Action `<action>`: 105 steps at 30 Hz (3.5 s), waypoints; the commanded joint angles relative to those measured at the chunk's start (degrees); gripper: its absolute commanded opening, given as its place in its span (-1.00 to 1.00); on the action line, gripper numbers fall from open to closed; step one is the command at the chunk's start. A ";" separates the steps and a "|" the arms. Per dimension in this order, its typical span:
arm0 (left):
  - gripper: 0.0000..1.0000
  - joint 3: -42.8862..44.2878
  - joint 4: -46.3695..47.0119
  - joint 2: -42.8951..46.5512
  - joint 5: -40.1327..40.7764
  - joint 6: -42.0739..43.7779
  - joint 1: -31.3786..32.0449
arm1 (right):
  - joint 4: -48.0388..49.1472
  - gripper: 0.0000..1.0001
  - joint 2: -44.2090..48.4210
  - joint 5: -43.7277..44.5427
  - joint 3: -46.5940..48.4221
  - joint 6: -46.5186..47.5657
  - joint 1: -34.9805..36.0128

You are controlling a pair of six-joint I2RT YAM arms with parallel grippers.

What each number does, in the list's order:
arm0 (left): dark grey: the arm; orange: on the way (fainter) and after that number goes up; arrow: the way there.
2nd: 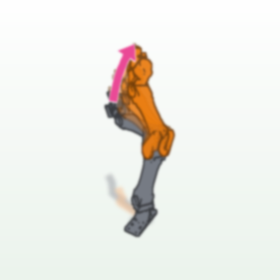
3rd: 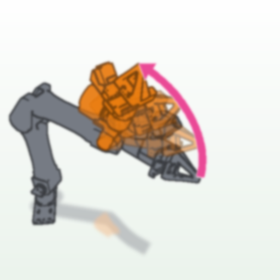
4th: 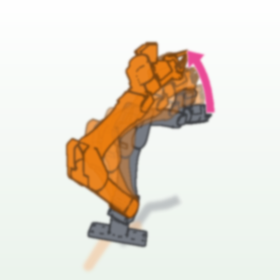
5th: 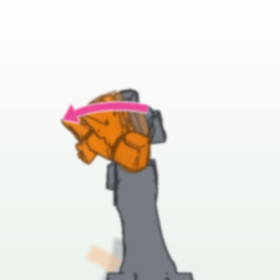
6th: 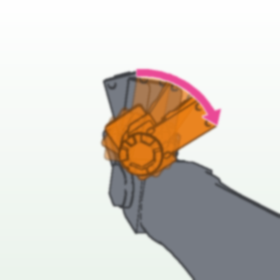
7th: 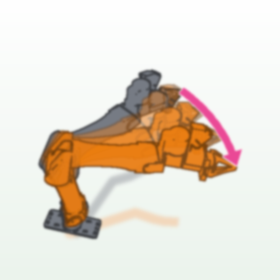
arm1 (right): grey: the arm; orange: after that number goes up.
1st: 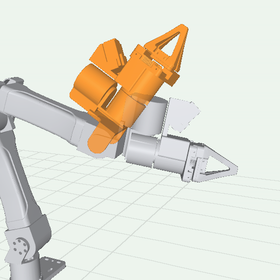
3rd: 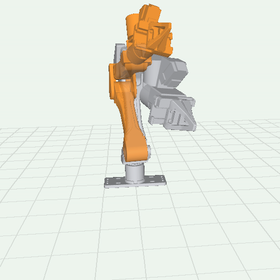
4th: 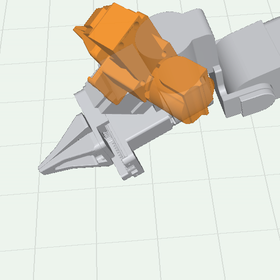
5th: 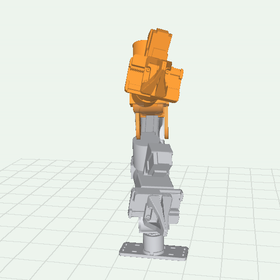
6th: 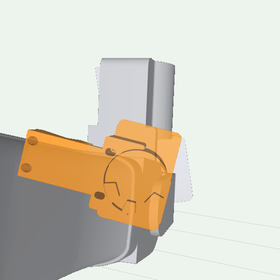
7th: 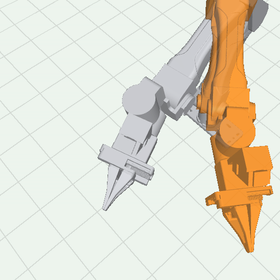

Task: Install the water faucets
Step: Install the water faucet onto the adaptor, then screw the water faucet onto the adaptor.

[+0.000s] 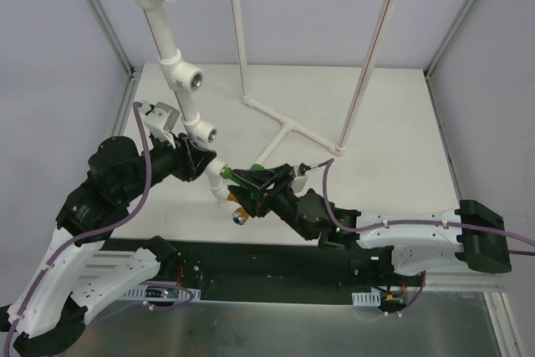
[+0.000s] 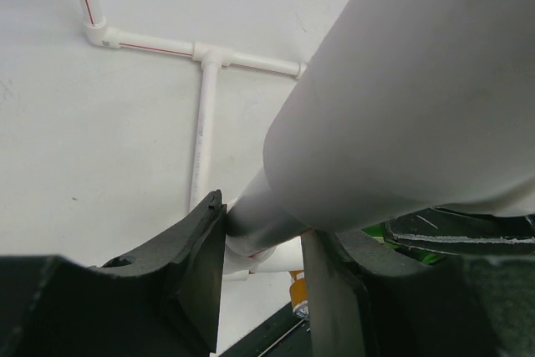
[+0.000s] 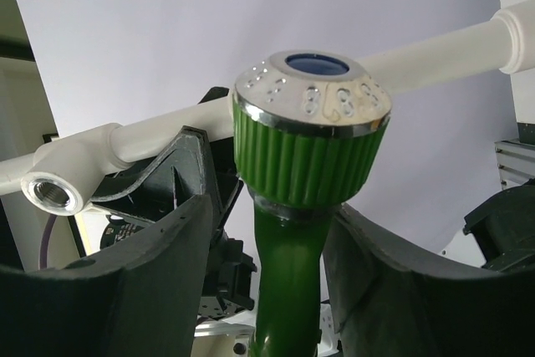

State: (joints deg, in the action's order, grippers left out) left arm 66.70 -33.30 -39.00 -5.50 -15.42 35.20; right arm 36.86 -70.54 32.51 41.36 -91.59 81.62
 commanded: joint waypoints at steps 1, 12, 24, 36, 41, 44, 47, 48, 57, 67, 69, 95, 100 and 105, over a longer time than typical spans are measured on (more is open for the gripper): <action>-1.00 -1.13 -2.39 -1.51 -0.66 -3.48 0.04 | 4.62 0.20 2.08 -0.96 -0.14 0.62 0.20; -1.00 -1.48 -2.47 -1.16 -0.48 -3.56 0.04 | 3.92 0.22 2.69 -1.31 -1.99 1.41 0.73; -1.00 -1.57 -2.47 -0.90 -0.39 -3.65 0.13 | 1.82 0.32 7.87 -2.54 -4.97 6.78 1.34; -1.00 -1.31 -2.47 -0.46 -0.21 -3.65 0.04 | -11.00 0.34 25.17 -6.06 -13.85 32.81 2.05; -1.00 -1.48 -2.39 -0.28 -0.92 -4.09 0.04 | -22.95 0.32 34.67 -8.26 -13.77 83.02 2.05; -1.00 -1.39 -2.47 -0.20 -1.27 -4.09 0.04 | -23.52 0.34 37.93 -4.66 -15.51 111.44 2.49; -1.00 -1.22 -2.47 -0.55 -1.36 -4.00 0.04 | -13.88 0.39 38.90 -5.18 -20.08 139.05 2.49; -1.00 -1.13 -2.47 -0.55 -1.53 -4.00 0.04 | -9.92 0.40 38.64 -5.87 -20.96 145.32 2.40; -1.00 -1.22 -2.47 -0.72 -2.06 -4.44 0.04 | -5.48 0.52 30.56 -17.28 -10.17 164.27 -0.23; -1.00 -1.30 -2.47 -0.46 -2.15 -4.27 0.04 | -3.82 0.51 20.02 -25.21 -4.98 167.18 -1.12; -1.00 -1.39 -2.56 -0.29 -2.06 -4.27 0.04 | -3.73 0.51 19.04 -26.09 -4.89 167.00 -1.20; -1.00 -2.18 -2.47 0.77 -1.45 -3.48 0.04 | 10.77 -1.00 6.21 -29.78 -3.48 156.73 -5.51; -1.00 -2.18 -2.38 0.77 -1.45 -3.74 0.04 | 15.06 -1.00 6.21 -30.14 -5.85 144.28 -4.63; -1.00 -2.27 -2.38 0.60 -1.97 -3.91 0.04 | 21.21 -1.00 5.86 -25.23 -9.10 123.54 -3.14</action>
State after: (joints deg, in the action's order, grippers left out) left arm 65.67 -32.32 -38.13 -4.93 -15.64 35.20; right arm 47.07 -64.42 5.65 33.93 53.30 77.01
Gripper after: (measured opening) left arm 0.381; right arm 0.318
